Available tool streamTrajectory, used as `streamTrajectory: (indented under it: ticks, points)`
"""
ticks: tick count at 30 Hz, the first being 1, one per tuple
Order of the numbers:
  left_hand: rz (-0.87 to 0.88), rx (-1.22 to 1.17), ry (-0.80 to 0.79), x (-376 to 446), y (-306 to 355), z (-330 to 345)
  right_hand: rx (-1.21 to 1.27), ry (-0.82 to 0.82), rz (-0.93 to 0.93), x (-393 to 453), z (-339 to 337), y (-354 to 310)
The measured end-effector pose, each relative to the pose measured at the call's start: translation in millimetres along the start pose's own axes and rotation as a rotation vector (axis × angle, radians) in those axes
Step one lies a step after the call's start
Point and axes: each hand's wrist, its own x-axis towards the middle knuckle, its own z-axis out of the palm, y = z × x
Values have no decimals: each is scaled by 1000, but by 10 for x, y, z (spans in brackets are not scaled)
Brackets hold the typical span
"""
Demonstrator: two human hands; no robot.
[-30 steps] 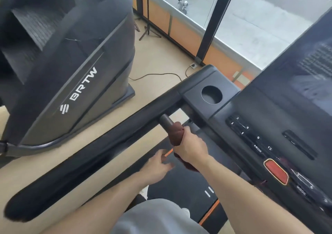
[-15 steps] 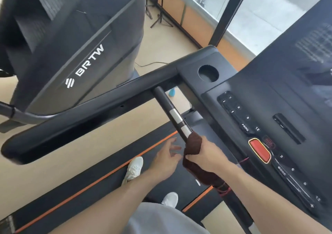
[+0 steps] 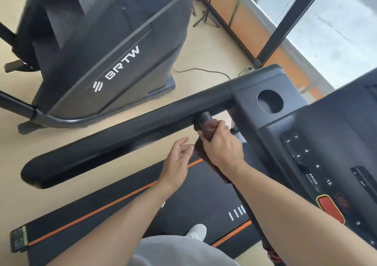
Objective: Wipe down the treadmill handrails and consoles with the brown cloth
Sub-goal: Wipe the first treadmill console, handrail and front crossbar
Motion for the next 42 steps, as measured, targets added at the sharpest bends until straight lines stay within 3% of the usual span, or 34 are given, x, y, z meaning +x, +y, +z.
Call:
streamTrajectory:
  ticks: [5,10,13,16,19,22,33,42]
  points:
    - [-9,54,-55,238,182,-54,130,0,105,272,-52,-101]
    - [-8,117,-159,396,305,-100,285,202,247,480,-159,-276]
    - [-69,224,-243,492,323,-184,332,212,253,485,-141,-285]
    - [-136,334,-296,617,315,-252,333,109,340,508,-129,-309]
    - [-166,376,-314,712,343,-299,448,-198,424,573,-144,-248]
    - [-161,398,-306,755,420,-296,527,-450,392,503,-208,-117]
    - [-164,384,-283,310,195,100,288,-409,248,69,-201,182]
    - [-213,253,-201,-549,-319,850,381,-531,308,-904,-347,1045]
